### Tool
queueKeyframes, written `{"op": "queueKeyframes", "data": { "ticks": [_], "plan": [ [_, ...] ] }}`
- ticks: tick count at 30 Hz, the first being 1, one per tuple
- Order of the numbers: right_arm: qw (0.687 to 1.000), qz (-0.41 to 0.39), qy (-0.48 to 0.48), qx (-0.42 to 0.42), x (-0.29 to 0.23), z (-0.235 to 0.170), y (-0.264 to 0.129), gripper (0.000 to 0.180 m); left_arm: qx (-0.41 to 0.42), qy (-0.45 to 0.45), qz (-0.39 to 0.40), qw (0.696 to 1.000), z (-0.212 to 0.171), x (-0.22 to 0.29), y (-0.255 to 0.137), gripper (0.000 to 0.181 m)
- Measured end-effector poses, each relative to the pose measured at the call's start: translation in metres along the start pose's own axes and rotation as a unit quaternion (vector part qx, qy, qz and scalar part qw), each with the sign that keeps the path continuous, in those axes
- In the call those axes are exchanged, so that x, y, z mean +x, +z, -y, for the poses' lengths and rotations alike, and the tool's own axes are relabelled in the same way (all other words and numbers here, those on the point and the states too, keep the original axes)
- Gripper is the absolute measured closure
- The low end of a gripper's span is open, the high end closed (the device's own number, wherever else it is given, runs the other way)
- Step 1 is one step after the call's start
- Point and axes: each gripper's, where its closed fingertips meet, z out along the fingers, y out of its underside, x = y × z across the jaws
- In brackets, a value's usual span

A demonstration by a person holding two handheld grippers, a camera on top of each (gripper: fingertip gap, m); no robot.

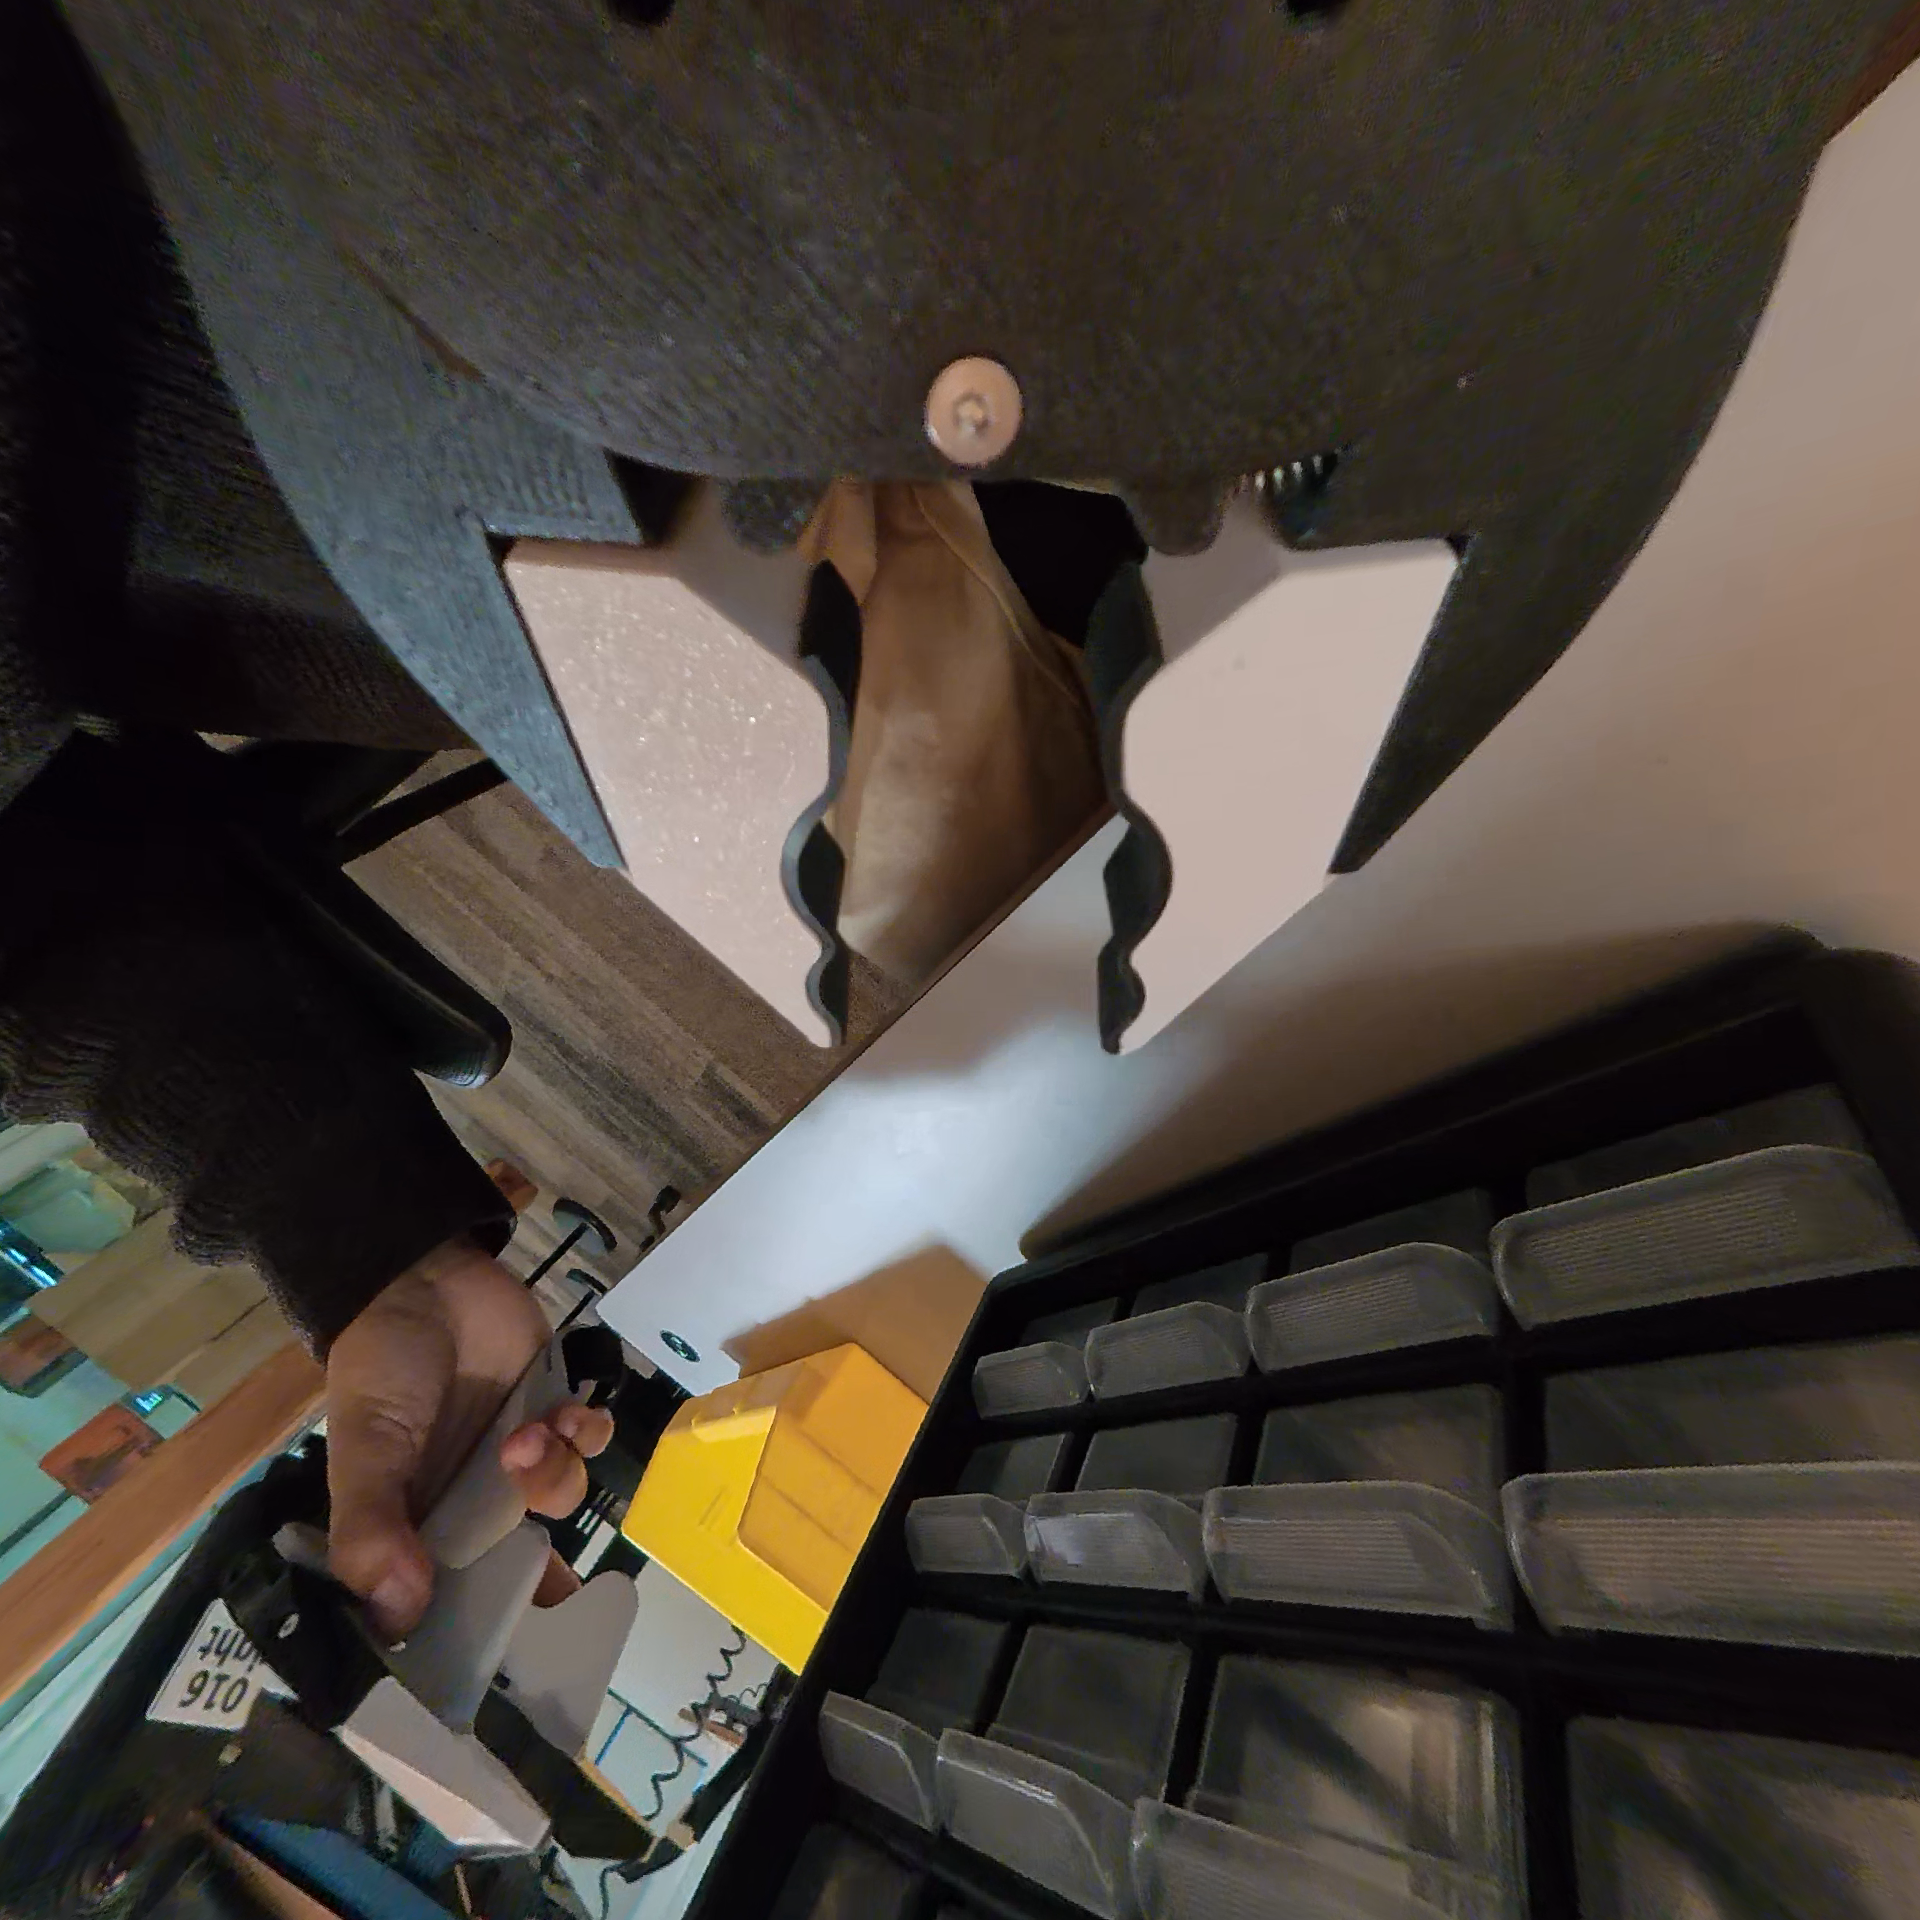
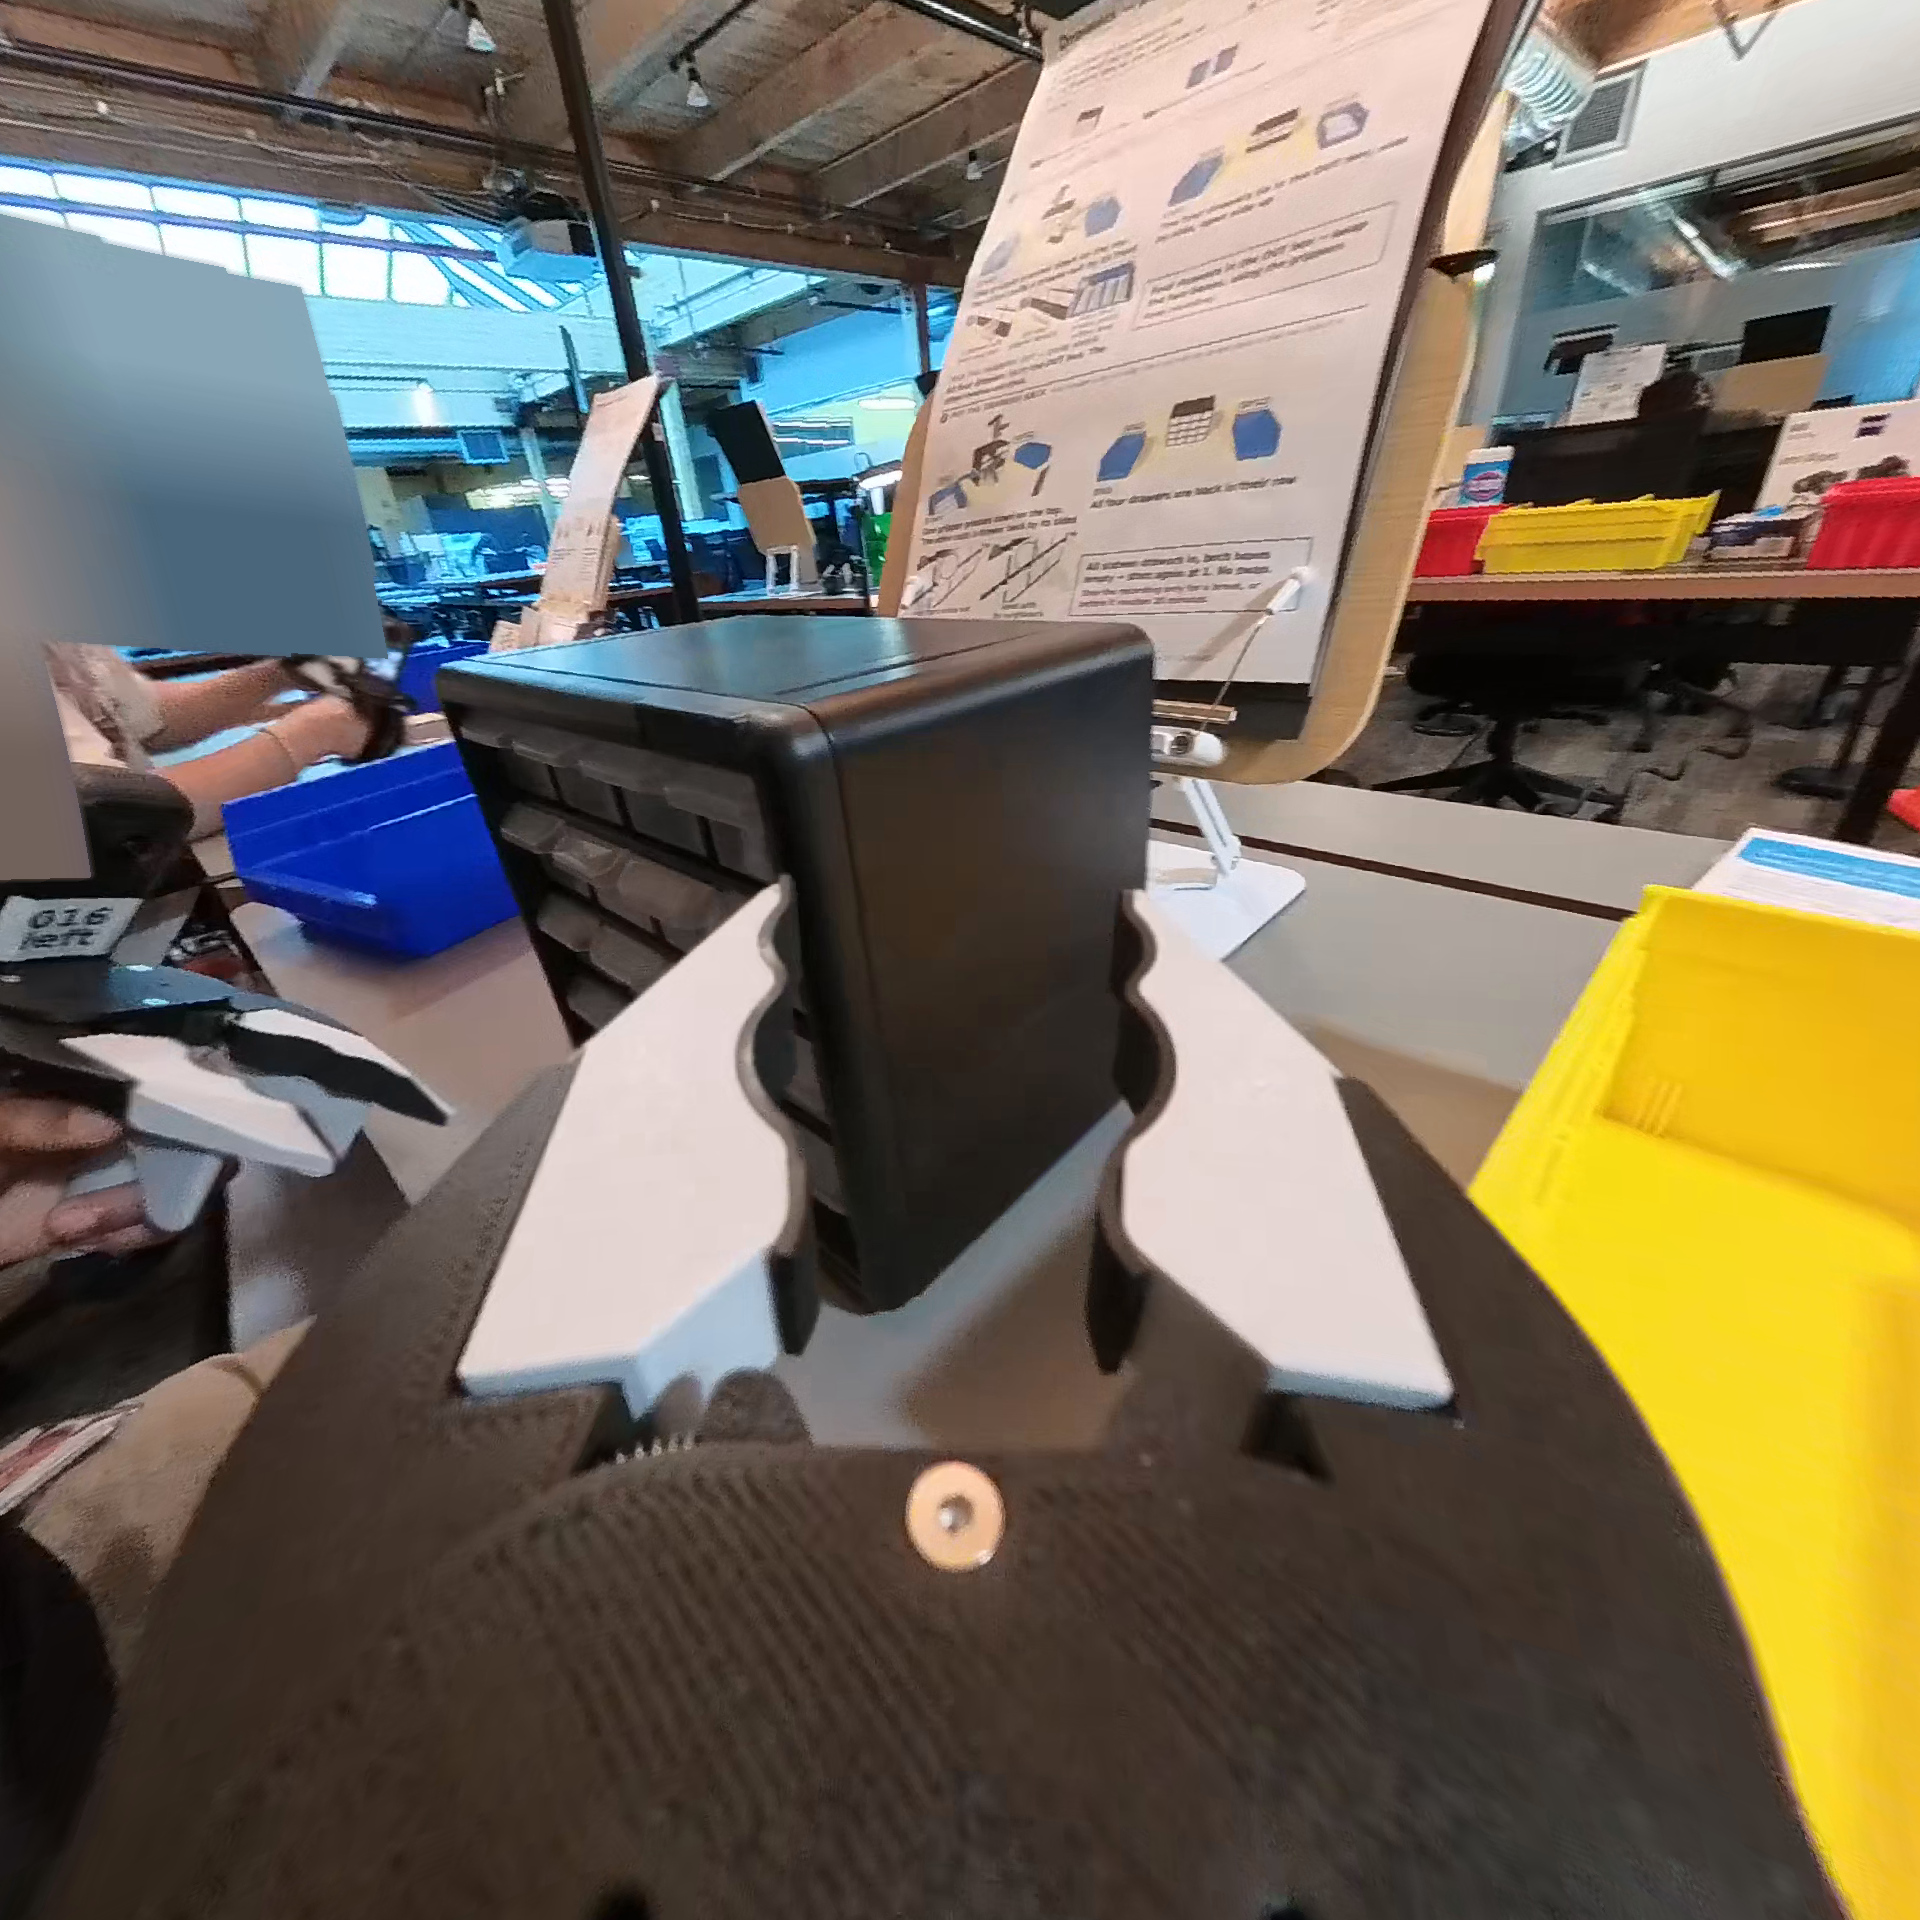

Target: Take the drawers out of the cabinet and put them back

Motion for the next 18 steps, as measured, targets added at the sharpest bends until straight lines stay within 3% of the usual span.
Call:
{"op": "queueKeyframes", "data": {
  "ticks": [3, 5, 6, 12, 15, 18],
  "plan": [
    [0.998, -0.059, -0.019, -0.012, 0.022, 0.000, -0.008, 0.124, 0.005, -0.001, 0.000, 1.000, 0.002, -0.001, -0.002, 0.143],
    [0.986, -0.158, -0.044, -0.018, 0.059, 0.003, -0.028, 0.141, 0.007, -0.002, -0.001, 1.000, 0.002, 0.000, -0.003, 0.143],
    [0.975, -0.212, -0.059, -0.012, 0.080, 0.007, -0.045, 0.140, 0.007, -0.001, -0.003, 1.000, 0.003, 0.001, -0.003, 0.143],
    [0.889, -0.449, -0.089, -0.010, 0.182, 0.005, -0.156, 0.113, 0.005, -0.003, -0.012, 1.000, 0.002, 0.005, -0.002, 0.141],
    [0.866, -0.498, -0.036, -0.014, 0.210, -0.013, -0.184, 0.096, 0.001, -0.006, -0.018, 1.000, 0.000, 0.008, 0.000, 0.140],
    [0.856, -0.513, 0.024, -0.064, 0.234, -0.048, -0.188, 0.086, -0.004, 0.001, -0.018, 1.000, -0.002, 0.010, 0.003, 0.140]
  ]
}}
